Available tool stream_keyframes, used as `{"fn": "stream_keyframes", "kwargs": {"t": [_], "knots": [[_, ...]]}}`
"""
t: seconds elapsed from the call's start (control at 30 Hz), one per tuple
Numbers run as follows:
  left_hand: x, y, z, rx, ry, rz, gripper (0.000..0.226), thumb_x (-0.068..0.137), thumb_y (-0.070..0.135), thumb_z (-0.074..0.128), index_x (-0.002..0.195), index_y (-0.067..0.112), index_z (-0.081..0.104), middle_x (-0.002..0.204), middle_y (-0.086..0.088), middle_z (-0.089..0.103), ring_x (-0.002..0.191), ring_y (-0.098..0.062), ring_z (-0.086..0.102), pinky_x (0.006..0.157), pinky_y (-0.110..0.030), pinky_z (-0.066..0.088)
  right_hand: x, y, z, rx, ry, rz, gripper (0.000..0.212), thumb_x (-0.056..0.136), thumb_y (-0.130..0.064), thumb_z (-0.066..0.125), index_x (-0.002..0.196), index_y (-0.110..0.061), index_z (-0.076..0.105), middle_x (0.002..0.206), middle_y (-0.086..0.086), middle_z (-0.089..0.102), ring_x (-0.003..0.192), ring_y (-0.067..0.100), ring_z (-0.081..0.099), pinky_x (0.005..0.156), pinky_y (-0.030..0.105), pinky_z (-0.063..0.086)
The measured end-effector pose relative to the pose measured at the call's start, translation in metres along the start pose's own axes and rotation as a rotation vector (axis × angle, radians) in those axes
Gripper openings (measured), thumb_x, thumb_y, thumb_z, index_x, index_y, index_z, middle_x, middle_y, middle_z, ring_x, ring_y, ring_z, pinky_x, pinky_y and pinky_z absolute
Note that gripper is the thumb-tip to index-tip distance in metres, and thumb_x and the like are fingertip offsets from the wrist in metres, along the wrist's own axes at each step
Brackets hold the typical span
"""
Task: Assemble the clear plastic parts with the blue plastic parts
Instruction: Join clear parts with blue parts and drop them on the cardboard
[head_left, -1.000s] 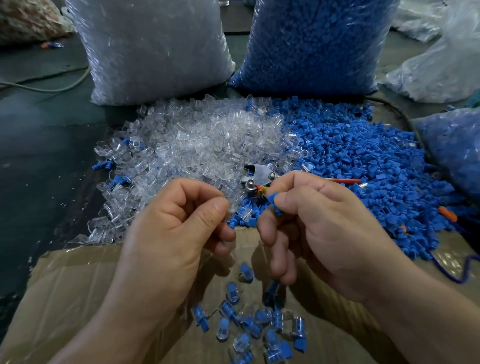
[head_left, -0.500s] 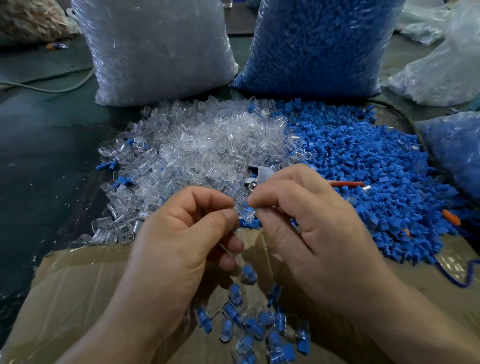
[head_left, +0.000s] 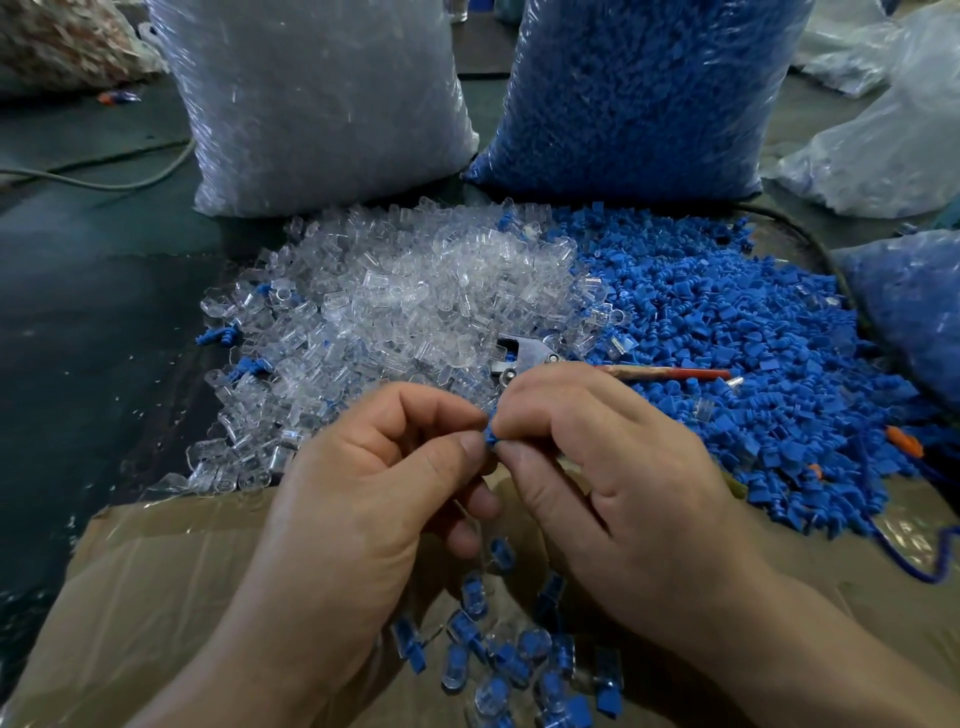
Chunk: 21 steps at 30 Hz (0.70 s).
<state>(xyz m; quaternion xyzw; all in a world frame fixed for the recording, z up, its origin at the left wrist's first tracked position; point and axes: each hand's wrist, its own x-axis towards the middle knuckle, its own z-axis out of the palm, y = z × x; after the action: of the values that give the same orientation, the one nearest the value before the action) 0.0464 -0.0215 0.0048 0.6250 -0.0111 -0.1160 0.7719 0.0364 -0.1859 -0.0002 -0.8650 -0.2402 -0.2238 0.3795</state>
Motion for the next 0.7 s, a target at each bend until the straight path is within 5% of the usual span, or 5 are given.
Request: {"fn": "stream_keyframes", "kwargs": {"t": [0.1,0.27,0.33,0.43,0.7], "knots": [[0.001,-0.001,-0.004,-0.107,-0.049,-0.058,0.023,0.060,0.004,0.085,0.077,0.015,0.075,0.067,-0.012,0.066,0.052,-0.016,0.062,0.040,-0.022,0.047,0.000,0.002,-0.001,-0.001,-0.011,0.014,0.015,0.094,-0.018,0.056,0.095,-0.008,0.067,0.100,-0.001,0.063,0.096,0.014,0.061,0.079,0.032,0.048],[0.001,-0.004,-0.004,0.007,-0.041,-0.029,0.031,0.052,0.019,0.091,0.077,0.019,0.073,0.066,-0.008,0.066,0.053,-0.017,0.062,0.043,-0.024,0.049,0.000,0.004,-0.007,-0.148,-0.115,0.022,0.024,0.093,-0.030,0.055,0.113,-0.020,0.064,0.118,-0.004,0.058,0.112,0.014,0.053,0.094,0.030,0.047],[0.001,-0.001,-0.005,0.026,0.006,-0.043,0.028,0.051,0.031,0.080,0.077,0.022,0.072,0.062,-0.008,0.064,0.049,-0.017,0.059,0.042,-0.025,0.048,0.001,0.011,-0.015,-0.377,-0.181,0.148,0.052,0.089,-0.046,0.050,0.138,-0.030,0.040,0.138,-0.008,0.044,0.130,0.009,0.037,0.110,0.035,0.035],[0.002,0.001,-0.008,0.097,0.041,-0.037,0.016,0.059,0.025,0.074,0.075,0.024,0.071,0.058,-0.009,0.064,0.045,-0.018,0.057,0.042,-0.023,0.049,0.008,0.026,-0.032,-0.619,-0.285,0.414,0.080,0.081,-0.060,0.048,0.147,-0.033,0.010,0.151,-0.005,0.026,0.137,0.018,0.025,0.115,0.039,0.022],[0.004,-0.002,-0.013,0.191,0.042,0.003,0.027,0.084,-0.002,0.067,0.077,0.024,0.071,0.058,-0.006,0.065,0.046,-0.016,0.058,0.045,-0.019,0.049,0.015,0.036,-0.037,-0.789,-0.525,0.467,0.078,0.073,-0.075,0.026,0.139,-0.035,0.028,0.138,-0.006,0.040,0.120,0.024,0.040,0.100,0.042,0.036]]}}
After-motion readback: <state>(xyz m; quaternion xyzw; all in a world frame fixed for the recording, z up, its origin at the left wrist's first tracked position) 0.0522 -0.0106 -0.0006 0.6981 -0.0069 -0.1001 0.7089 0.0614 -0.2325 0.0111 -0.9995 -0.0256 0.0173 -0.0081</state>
